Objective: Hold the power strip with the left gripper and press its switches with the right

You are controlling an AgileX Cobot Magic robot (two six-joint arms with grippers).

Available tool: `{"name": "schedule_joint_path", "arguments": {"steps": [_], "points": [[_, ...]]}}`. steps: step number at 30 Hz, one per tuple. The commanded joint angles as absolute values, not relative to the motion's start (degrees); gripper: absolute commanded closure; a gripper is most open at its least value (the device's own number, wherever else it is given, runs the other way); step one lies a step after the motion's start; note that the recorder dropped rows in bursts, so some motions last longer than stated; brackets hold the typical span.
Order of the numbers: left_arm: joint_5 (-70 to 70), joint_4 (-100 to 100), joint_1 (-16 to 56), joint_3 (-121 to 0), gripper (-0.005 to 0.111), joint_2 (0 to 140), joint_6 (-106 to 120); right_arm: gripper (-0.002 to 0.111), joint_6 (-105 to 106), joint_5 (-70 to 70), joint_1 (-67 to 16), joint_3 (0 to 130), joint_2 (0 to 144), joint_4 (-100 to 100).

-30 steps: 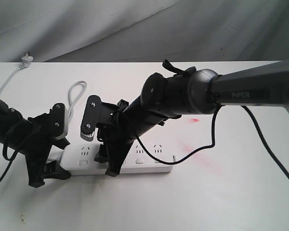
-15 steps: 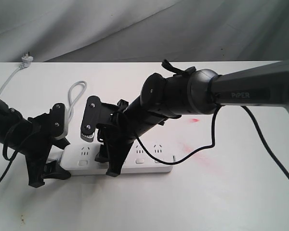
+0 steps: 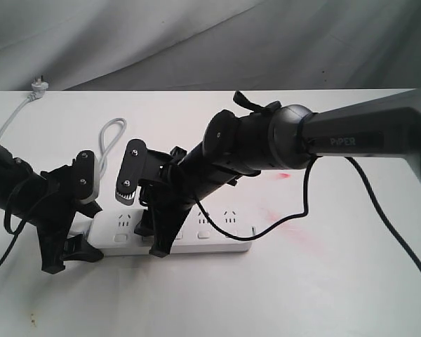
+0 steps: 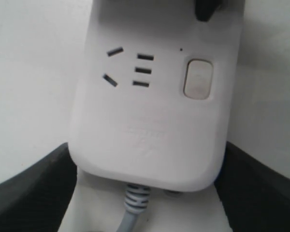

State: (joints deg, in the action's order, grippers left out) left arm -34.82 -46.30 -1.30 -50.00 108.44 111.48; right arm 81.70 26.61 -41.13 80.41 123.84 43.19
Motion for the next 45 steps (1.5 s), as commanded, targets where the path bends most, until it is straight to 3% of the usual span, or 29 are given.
{"name": "schedule_joint_path", "arguments": {"steps": [1,45], "points": [[-34.3,-47.0,-1.4,-50.3,0.059,108.4,111.5,0.055,82.3,28.1,-40.9,79.7,125.7,40.2],[-34.3,-47.0,-1.4,-50.3,0.059,108.4,111.5,0.055,80.4,26.3,-37.2,71.1,114.9,40.9]]}}
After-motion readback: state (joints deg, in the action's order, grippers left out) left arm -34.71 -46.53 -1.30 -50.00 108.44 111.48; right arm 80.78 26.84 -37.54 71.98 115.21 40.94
